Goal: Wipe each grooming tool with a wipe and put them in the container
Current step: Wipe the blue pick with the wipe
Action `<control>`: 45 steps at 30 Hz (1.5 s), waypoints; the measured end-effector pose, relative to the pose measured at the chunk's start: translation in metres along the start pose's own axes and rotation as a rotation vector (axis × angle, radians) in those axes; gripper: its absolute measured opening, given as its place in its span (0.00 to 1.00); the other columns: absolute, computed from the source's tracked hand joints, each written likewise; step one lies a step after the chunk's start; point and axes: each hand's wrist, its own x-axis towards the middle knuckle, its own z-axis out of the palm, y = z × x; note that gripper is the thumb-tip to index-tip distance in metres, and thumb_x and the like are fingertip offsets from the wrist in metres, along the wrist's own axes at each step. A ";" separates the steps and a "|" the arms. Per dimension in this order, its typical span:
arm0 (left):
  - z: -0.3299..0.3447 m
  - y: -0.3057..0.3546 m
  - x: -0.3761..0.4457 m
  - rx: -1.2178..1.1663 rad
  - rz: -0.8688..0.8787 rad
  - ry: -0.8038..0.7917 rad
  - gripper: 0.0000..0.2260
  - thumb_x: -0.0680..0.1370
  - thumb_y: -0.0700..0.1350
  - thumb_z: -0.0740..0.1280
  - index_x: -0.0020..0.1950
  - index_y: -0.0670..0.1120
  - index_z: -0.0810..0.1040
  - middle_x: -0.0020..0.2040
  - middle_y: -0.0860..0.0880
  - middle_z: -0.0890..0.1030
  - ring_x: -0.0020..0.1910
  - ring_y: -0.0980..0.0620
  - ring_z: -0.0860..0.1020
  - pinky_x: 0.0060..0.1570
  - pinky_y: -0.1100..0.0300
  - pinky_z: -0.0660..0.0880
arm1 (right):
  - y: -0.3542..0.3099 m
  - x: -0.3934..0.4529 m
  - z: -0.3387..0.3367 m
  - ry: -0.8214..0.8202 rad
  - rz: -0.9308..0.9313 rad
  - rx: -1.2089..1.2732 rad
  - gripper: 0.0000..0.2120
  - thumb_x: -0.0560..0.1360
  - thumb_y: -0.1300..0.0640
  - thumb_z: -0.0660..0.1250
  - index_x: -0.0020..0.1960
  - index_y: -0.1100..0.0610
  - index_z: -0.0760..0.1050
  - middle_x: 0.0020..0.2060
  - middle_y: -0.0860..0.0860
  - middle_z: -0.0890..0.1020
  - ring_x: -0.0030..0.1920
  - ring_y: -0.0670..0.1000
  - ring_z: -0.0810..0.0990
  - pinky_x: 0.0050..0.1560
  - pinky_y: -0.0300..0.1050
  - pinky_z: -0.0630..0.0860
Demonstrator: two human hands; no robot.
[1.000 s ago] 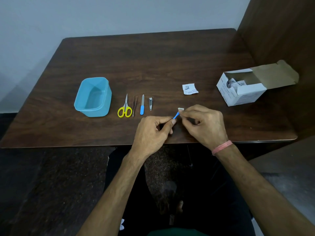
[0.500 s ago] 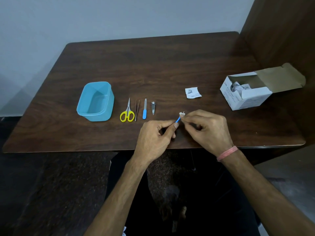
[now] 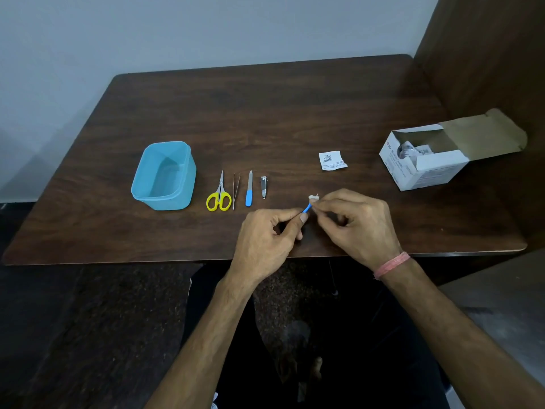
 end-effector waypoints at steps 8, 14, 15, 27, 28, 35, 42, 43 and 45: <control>0.000 0.000 0.000 -0.018 -0.019 0.012 0.16 0.87 0.51 0.72 0.39 0.62 0.85 0.35 0.59 0.86 0.36 0.47 0.83 0.40 0.59 0.76 | 0.003 0.002 0.000 0.023 0.043 0.016 0.07 0.78 0.60 0.79 0.53 0.51 0.91 0.48 0.43 0.88 0.32 0.41 0.74 0.37 0.49 0.81; 0.003 -0.004 0.001 -0.039 -0.041 0.032 0.15 0.87 0.52 0.71 0.41 0.60 0.87 0.36 0.57 0.86 0.40 0.45 0.85 0.42 0.51 0.78 | -0.002 0.003 -0.004 0.133 0.133 0.040 0.07 0.79 0.60 0.79 0.55 0.51 0.90 0.48 0.44 0.87 0.29 0.47 0.74 0.35 0.46 0.77; 0.003 -0.005 0.001 -0.037 -0.043 0.030 0.15 0.87 0.52 0.71 0.41 0.59 0.87 0.36 0.57 0.86 0.40 0.45 0.85 0.42 0.51 0.78 | -0.002 0.003 -0.005 0.137 0.139 0.041 0.07 0.79 0.59 0.79 0.55 0.51 0.90 0.49 0.44 0.87 0.29 0.48 0.74 0.35 0.45 0.77; 0.003 -0.008 0.000 -0.043 -0.022 0.014 0.09 0.87 0.51 0.72 0.50 0.59 0.91 0.37 0.59 0.87 0.38 0.48 0.85 0.42 0.52 0.81 | -0.003 0.002 -0.002 0.008 0.038 0.019 0.09 0.80 0.58 0.78 0.59 0.50 0.90 0.49 0.43 0.87 0.32 0.45 0.74 0.38 0.49 0.80; 0.003 -0.008 0.000 -0.044 -0.025 0.013 0.09 0.87 0.51 0.73 0.49 0.59 0.91 0.37 0.59 0.87 0.38 0.47 0.85 0.43 0.51 0.81 | -0.003 0.002 -0.003 0.014 0.048 0.022 0.09 0.80 0.59 0.78 0.59 0.50 0.90 0.49 0.43 0.87 0.31 0.45 0.74 0.37 0.49 0.80; 0.004 -0.011 0.001 -0.055 -0.042 0.010 0.08 0.86 0.51 0.73 0.52 0.57 0.92 0.36 0.59 0.87 0.31 0.47 0.79 0.36 0.55 0.74 | -0.001 0.001 -0.002 0.029 0.045 0.008 0.10 0.79 0.61 0.78 0.58 0.50 0.90 0.49 0.43 0.87 0.32 0.42 0.73 0.38 0.47 0.80; 0.004 -0.012 0.000 -0.050 -0.030 0.003 0.08 0.87 0.51 0.73 0.52 0.57 0.92 0.36 0.58 0.87 0.32 0.49 0.80 0.35 0.57 0.74 | -0.001 0.000 -0.002 0.009 0.013 0.010 0.11 0.79 0.62 0.78 0.58 0.50 0.90 0.49 0.42 0.88 0.34 0.40 0.74 0.38 0.47 0.81; 0.004 -0.012 0.000 -0.051 -0.029 0.001 0.09 0.87 0.50 0.72 0.52 0.57 0.92 0.36 0.59 0.87 0.32 0.50 0.80 0.35 0.57 0.73 | 0.000 0.000 -0.002 0.016 0.022 0.017 0.11 0.78 0.62 0.78 0.58 0.50 0.90 0.49 0.43 0.88 0.33 0.41 0.74 0.38 0.47 0.81; 0.004 -0.012 0.001 -0.058 -0.037 0.000 0.09 0.87 0.51 0.72 0.51 0.57 0.92 0.36 0.58 0.87 0.32 0.48 0.80 0.34 0.56 0.73 | 0.001 0.001 -0.003 0.027 0.036 0.024 0.10 0.78 0.62 0.78 0.57 0.51 0.90 0.49 0.43 0.88 0.33 0.42 0.74 0.37 0.48 0.81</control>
